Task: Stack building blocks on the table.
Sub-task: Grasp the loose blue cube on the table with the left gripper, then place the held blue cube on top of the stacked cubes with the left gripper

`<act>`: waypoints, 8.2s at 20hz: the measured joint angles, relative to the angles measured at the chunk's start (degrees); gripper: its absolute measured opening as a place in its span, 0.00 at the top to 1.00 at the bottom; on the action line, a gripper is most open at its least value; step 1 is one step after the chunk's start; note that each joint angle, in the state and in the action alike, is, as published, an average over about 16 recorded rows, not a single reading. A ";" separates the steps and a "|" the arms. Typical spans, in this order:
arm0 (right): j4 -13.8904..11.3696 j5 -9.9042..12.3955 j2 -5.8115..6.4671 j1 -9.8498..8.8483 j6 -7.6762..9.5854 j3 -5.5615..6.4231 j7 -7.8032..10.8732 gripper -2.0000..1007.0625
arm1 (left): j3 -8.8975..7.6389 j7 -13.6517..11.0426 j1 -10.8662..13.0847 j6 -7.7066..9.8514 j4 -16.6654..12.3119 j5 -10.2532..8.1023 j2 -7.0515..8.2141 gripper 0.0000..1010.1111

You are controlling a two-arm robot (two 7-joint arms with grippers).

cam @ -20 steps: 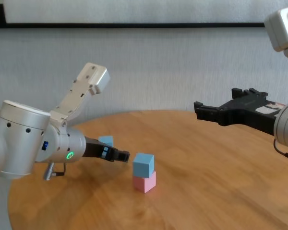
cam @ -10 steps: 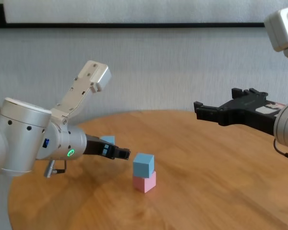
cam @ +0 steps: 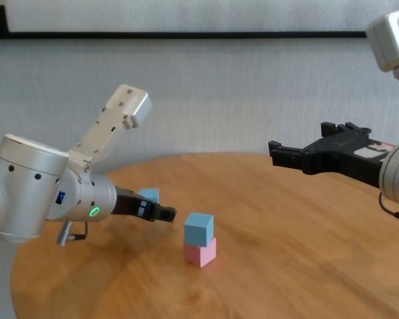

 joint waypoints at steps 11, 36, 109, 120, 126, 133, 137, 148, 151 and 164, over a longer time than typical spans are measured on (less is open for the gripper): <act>0.00 0.00 0.00 0.00 0.00 0.00 0.00 0.00 | 0.13 -0.28 -2.43 -1.34 3.58 0.75 0.08 0.01; 0.00 0.00 0.00 0.00 0.00 0.00 0.00 0.00 | -1.14 -0.14 -6.97 -7.13 13.98 0.80 -1.71 0.01; 0.00 0.00 0.00 0.00 0.00 0.00 0.00 0.00 | -1.10 -1.07 8.03 10.57 -25.15 4.84 5.26 0.46; 0.00 0.00 0.00 0.00 0.00 0.00 0.00 0.00 | -1.88 -1.74 18.79 17.16 -43.99 5.05 6.93 0.46; 0.00 0.00 0.00 0.00 0.00 0.00 0.00 0.00 | -2.10 -2.15 21.41 18.31 -47.76 4.58 6.07 0.46; 0.00 0.00 0.00 0.00 0.00 0.00 0.00 0.00 | -1.69 -4.06 22.11 19.66 -49.30 3.15 5.29 0.46; 0.00 0.00 0.00 0.00 0.00 0.00 0.00 0.00 | -0.77 -5.67 21.77 20.71 -49.48 2.35 5.53 0.46; 0.00 0.00 0.00 0.00 0.00 0.00 0.00 0.00 | 3.57 -8.85 19.48 23.59 -48.02 2.05 7.36 0.46; 0.00 0.00 0.00 0.00 0.00 0.00 0.00 0.00 | 4.51 -9.12 18.91 24.13 -47.62 2.25 7.58 0.46; 0.00 0.00 0.00 0.00 0.00 0.00 0.00 0.00 | 5.29 -8.28 18.84 23.79 -47.67 1.12 6.34 0.46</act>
